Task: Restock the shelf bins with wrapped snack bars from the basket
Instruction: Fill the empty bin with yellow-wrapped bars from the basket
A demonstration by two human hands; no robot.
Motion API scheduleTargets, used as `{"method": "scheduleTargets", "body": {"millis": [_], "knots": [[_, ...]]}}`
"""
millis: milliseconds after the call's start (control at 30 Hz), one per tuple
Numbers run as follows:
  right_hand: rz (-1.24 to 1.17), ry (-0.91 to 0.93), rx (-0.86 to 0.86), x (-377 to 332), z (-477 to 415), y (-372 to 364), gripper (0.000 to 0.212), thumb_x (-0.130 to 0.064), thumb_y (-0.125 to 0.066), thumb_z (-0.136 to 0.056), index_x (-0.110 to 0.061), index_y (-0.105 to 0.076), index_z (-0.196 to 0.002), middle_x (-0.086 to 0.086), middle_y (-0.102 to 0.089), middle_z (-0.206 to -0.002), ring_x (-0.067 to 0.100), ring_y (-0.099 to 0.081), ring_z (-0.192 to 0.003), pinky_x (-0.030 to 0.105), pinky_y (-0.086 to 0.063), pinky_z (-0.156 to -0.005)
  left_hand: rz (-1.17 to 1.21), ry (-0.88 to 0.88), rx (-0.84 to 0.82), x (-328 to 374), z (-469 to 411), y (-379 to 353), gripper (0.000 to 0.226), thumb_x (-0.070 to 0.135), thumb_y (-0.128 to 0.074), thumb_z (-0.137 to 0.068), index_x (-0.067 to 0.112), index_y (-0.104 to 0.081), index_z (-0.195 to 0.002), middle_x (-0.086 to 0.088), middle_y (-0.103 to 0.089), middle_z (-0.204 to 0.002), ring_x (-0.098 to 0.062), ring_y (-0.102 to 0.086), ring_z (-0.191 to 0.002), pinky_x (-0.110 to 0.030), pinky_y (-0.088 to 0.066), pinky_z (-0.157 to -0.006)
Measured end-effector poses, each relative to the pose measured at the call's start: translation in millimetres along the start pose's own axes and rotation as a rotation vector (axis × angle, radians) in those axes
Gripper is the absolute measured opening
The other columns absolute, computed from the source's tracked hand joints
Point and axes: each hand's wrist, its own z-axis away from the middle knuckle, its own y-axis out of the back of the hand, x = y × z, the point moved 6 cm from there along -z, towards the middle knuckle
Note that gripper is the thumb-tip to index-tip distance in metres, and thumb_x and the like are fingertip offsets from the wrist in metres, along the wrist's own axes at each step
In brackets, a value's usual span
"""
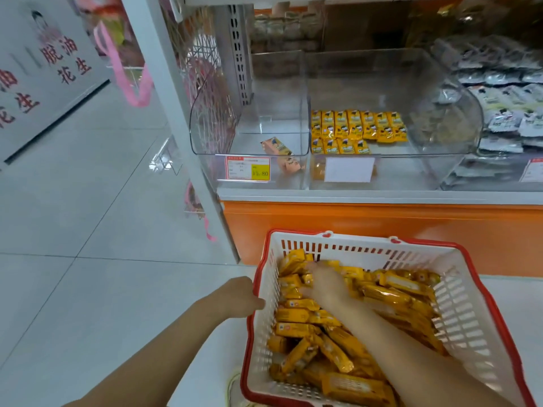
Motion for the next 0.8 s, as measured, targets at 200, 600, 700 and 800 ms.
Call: {"method": "scheduleTargets", "body": {"millis": [200, 600, 700, 800], "knots": [[0.221, 0.115, -0.109, -26, -19, -56, 0.071, -0.030, -0.061, -0.090, -0.029, -0.022, -0.150, 0.011, -0.031, -0.143, 0.033, -0.056, -0.111, 0.037, -0.053, -0.081, -0.046, -0.031, -0.085, 6, -2, -1, 0.033, 0.024, -0.049, -0.093, 0.014, -0.036, -0.065, 0.001, -0.037, -0.067, -0.010, -0.035, -0.056, -0.020, -0.027, -0.049], [0.391, 0.172, -0.077, -33, -15, -51, 0.058, -0.001, -0.045, -0.090, -0.023, -0.035, -0.142, 0.015, -0.041, -0.131, 0.035, -0.050, -0.114, 0.038, -0.049, -0.074, -0.183, -0.085, -0.121, 15, -2, 8, 0.023, 0.006, -0.041, -0.095, -0.005, -0.058, -0.084, -0.003, -0.031, -0.064, -0.012, -0.028, -0.053, -0.020, -0.023, -0.047], [0.222, 0.118, -0.036, -19, -5, -39, 0.062, -0.009, -0.061, -0.087, -0.030, -0.037, -0.140, 0.008, -0.042, -0.131, 0.030, -0.055, -0.113, 0.035, -0.050, -0.081, -0.188, -0.068, -0.108, 15, -4, 7, 0.036, 0.011, -0.042, -0.095, 0.011, -0.035, -0.060, -0.002, -0.031, -0.063, -0.012, -0.029, -0.052, -0.020, -0.024, -0.047], [-0.254, 0.012, 0.034, 2, 11, -13, 0.055, -0.018, -0.074, -0.081, -0.031, -0.050, -0.130, -0.002, -0.048, -0.133, 0.016, -0.057, -0.105, 0.017, -0.047, -0.077, -0.178, -0.060, -0.090, 15, -7, 10, 0.036, 0.006, -0.038, -0.095, 0.011, -0.033, -0.060, -0.002, -0.033, -0.065, -0.012, -0.030, -0.054, -0.018, -0.025, -0.047]]}}
